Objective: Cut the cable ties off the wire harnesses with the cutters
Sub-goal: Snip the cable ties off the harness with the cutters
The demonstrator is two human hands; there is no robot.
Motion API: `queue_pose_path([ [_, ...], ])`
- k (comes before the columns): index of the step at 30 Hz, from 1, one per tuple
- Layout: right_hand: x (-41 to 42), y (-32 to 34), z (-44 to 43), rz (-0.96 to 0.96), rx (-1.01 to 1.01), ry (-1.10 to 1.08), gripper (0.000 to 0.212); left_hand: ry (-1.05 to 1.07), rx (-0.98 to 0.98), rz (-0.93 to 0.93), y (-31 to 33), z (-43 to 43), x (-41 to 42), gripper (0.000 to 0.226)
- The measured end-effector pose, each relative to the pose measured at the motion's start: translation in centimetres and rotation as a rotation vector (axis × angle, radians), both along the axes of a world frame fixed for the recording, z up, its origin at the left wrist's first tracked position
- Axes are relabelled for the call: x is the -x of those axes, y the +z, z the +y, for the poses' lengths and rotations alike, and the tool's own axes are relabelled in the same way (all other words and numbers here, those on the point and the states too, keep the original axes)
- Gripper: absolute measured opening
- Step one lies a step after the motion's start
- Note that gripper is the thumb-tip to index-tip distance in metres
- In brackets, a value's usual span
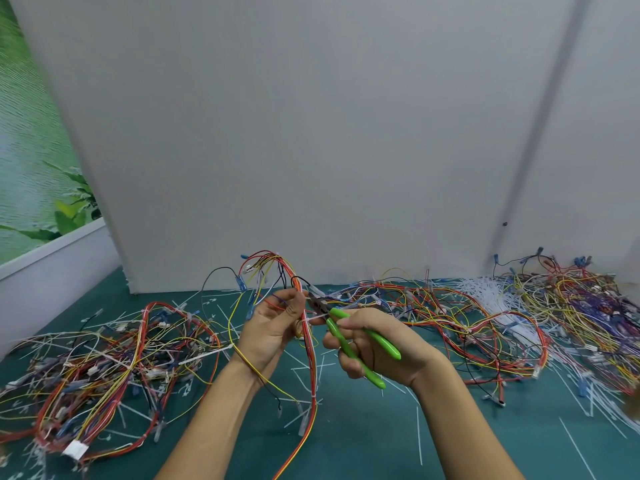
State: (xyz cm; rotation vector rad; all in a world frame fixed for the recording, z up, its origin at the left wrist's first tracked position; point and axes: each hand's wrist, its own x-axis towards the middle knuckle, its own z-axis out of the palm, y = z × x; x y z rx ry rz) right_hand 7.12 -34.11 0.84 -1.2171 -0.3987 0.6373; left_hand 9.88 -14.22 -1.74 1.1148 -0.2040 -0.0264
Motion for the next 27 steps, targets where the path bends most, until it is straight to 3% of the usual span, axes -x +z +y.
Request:
queue_pose_path([
  [4, 0.0, 0.0, 0.3, -0.026, 0.034, -0.084, 0.017, 0.022, -0.036, -0.014, -0.3, 0.1, 0.0, 0.036],
  [6, -0.1, -0.1, 0.3, -0.015, 0.037, -0.104, 0.032, 0.053, -0.063, -0.007, -0.5, 0.2, -0.1, 0.026],
  [9, -0.1, -0.2, 0.2, -0.011, 0.049, -0.112, 0.049, 0.102, -0.100, 0.010, -0.7, 0.1, -0.2, 0.023],
  [16, 0.3, 0.4, 0.2, -0.028, 0.067, -0.077, 0.015, 0.114, -0.171, 0.003, -0.8, 0.2, -0.4, 0.032],
  [20, 0.4, 0.4, 0.5, -0.045, 0.103, -0.059, 0.026, 0.116, -0.192, 0.003, -0.9, 0.1, -0.5, 0.031],
  [27, 0.7, 0.4, 1.1, -0.083, 0.137, -0.069, 0.022, 0.143, -0.204, -0.002, -1.0, 0.6, -0.7, 0.033],
])
